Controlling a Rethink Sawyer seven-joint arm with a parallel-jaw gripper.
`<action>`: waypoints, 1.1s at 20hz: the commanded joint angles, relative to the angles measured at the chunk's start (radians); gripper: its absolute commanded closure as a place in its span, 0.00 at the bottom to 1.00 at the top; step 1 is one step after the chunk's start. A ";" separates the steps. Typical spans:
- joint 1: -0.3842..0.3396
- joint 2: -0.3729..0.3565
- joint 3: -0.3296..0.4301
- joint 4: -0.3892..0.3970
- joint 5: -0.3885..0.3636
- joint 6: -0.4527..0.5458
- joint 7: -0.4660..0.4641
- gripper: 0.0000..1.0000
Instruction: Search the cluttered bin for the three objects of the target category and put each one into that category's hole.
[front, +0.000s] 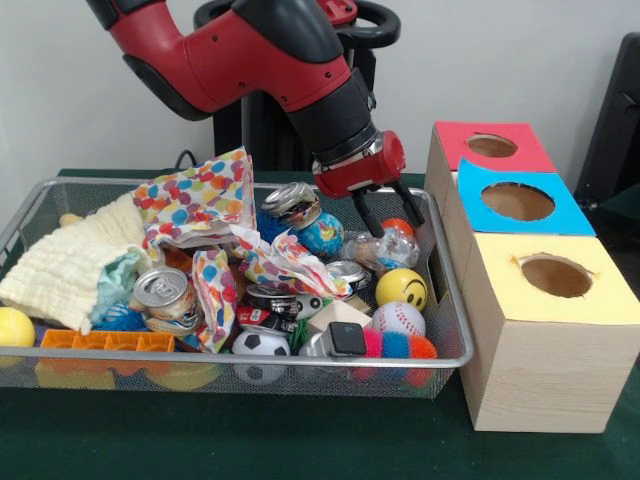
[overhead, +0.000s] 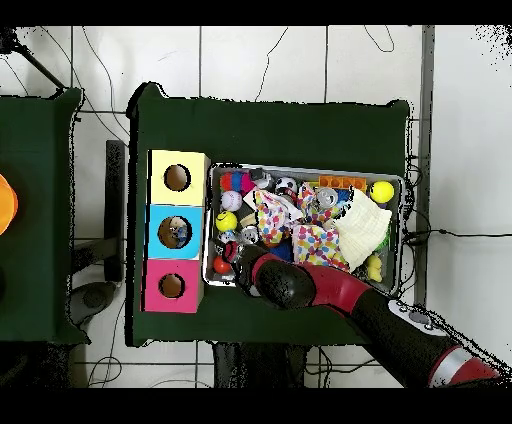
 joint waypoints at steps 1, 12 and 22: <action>0.004 0.005 -0.051 -0.181 -0.003 0.116 -0.015 0.00; -0.002 -0.017 -0.087 -0.137 -0.013 0.070 0.024 0.00; 0.007 -0.026 -0.108 -0.135 -0.008 0.065 0.034 0.00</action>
